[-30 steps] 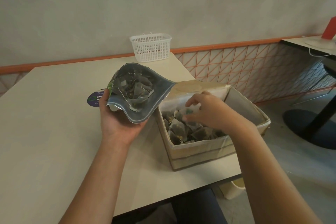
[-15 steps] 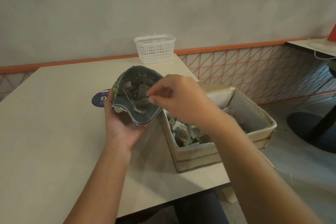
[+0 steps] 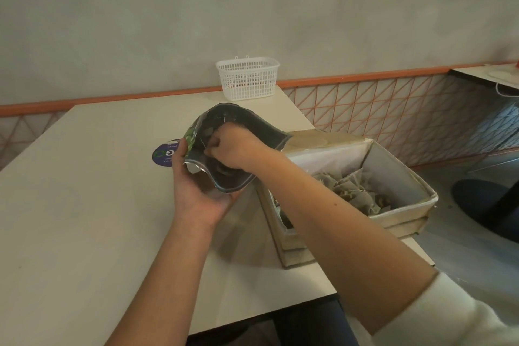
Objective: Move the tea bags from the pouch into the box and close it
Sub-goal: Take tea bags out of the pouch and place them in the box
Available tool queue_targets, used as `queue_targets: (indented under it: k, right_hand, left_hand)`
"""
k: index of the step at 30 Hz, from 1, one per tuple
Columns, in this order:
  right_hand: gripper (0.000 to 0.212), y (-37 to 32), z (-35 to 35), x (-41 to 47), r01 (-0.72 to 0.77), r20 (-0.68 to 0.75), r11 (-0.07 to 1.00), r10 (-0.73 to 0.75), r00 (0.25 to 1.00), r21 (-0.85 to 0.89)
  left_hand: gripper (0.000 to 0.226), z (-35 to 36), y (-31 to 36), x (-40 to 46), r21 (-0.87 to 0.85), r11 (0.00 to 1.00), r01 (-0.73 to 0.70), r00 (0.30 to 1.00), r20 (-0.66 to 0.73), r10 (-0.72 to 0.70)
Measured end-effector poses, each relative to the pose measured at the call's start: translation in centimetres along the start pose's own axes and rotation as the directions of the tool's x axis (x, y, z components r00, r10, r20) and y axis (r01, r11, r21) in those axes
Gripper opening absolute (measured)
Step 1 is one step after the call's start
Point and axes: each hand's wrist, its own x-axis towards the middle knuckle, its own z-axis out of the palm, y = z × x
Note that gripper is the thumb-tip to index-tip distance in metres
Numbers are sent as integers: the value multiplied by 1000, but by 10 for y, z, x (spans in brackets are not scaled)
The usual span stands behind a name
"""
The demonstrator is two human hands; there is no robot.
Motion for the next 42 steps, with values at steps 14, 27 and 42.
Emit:
queue_targets:
  k: [14, 27, 42]
  right_hand:
    - [9, 35, -37, -86, 192, -401, 767, 91, 912, 613]
    - [20, 91, -76, -136, 186, -441, 605, 304, 845, 774]
    - [18, 124, -51, -133, -208, -151, 955, 242, 958, 212]
  left_hand:
    - [52, -6, -3, 7, 43, 999, 5, 999, 38, -7]
    - [55, -11, -4, 12, -6, 1000, 30, 998, 54, -29]
    - [52, -10, -5, 11, 14, 1000, 20, 998, 60, -21]
